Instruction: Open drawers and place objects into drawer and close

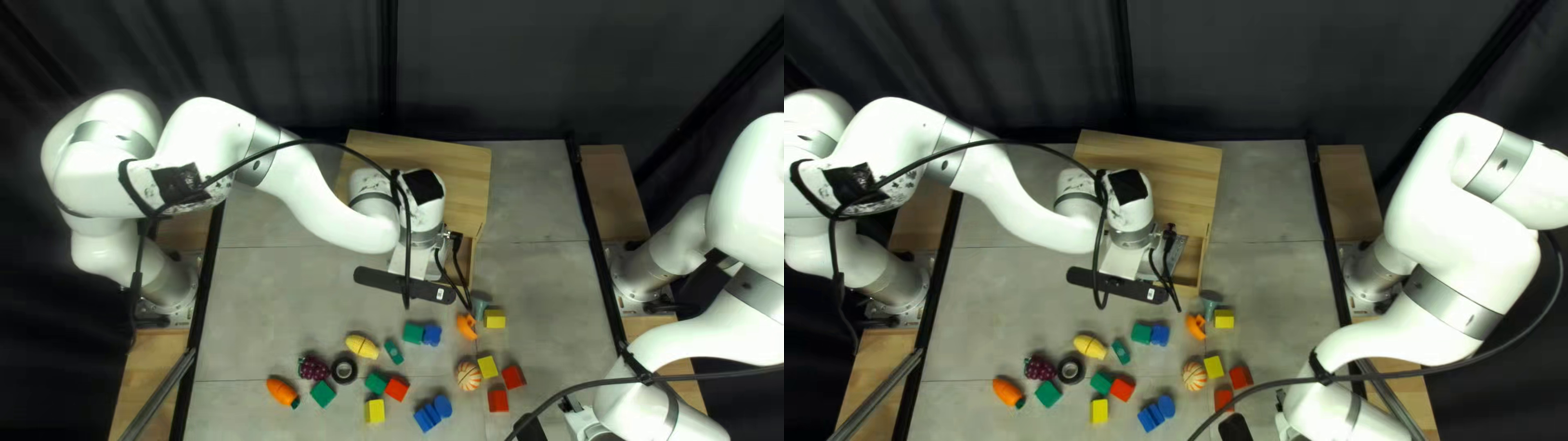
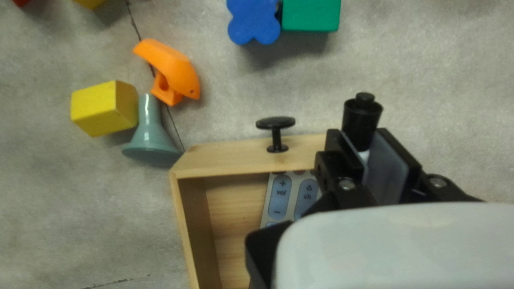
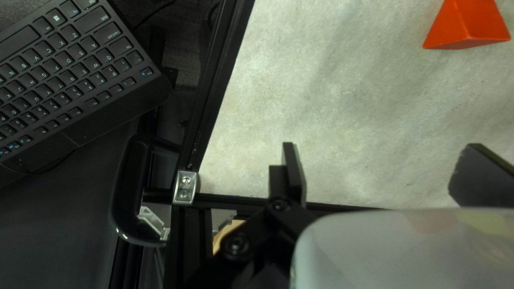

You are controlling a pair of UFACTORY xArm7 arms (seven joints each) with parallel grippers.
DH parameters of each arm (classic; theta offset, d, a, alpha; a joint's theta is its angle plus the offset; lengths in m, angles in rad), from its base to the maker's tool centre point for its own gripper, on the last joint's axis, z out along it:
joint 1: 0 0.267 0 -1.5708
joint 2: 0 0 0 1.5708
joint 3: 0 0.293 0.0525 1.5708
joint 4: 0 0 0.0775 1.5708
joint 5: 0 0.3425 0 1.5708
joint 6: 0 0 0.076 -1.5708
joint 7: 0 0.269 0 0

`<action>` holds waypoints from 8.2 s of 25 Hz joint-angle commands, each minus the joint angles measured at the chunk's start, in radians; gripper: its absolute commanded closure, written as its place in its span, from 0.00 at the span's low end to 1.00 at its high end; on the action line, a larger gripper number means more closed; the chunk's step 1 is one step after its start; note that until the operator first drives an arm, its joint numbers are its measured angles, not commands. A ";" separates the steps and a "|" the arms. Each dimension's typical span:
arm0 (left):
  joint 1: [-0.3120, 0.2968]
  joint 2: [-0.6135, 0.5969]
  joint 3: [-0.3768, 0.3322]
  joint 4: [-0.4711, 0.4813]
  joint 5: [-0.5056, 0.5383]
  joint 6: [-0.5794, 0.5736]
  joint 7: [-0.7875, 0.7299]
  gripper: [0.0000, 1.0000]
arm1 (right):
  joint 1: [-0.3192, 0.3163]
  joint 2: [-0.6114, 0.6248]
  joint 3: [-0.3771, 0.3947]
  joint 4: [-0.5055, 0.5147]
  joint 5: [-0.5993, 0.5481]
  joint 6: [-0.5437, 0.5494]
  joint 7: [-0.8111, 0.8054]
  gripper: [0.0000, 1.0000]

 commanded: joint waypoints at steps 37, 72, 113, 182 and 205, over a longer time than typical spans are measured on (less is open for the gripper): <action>0.044 0.052 0.024 0.059 -0.009 0.040 0.034 1.00 | 0.000 0.000 0.000 0.000 0.000 0.000 0.000 0.00; 0.034 0.068 0.039 0.049 0.009 0.002 0.000 1.00 | 0.000 0.000 0.000 0.000 0.000 0.000 0.000 0.00; -0.349 -0.136 -0.050 -0.084 0.264 0.139 -0.501 0.00 | 0.000 0.000 0.000 0.000 0.000 0.000 0.000 0.00; -0.538 -0.137 -0.239 -0.149 0.267 0.247 -0.319 0.00 | 0.000 0.000 0.000 0.000 0.000 0.000 0.000 0.00; -0.579 -0.191 -0.307 -0.228 0.205 0.253 -0.289 0.00 | 0.000 0.000 0.000 0.000 0.000 0.000 0.000 0.00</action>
